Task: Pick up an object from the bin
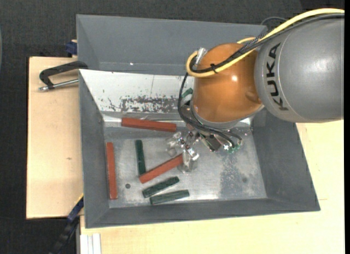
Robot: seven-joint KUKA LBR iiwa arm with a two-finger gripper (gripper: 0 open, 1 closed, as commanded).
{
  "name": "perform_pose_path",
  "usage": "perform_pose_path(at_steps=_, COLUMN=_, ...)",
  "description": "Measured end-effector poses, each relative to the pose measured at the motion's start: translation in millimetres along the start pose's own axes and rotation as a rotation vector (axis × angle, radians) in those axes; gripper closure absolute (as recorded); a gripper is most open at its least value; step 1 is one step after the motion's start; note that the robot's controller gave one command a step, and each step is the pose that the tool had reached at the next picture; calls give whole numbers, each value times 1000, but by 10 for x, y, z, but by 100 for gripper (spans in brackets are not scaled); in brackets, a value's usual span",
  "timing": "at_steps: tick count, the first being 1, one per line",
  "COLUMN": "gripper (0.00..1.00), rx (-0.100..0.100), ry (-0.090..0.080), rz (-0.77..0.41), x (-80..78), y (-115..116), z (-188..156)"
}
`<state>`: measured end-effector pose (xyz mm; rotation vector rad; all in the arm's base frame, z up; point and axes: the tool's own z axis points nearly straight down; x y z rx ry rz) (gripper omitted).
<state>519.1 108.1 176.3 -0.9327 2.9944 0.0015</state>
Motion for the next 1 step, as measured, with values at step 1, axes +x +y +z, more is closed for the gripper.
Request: perform_pose_path(at_steps=1, gripper=100, rx=-2, ry=4, rz=2, x=-132, y=-41, z=-333)
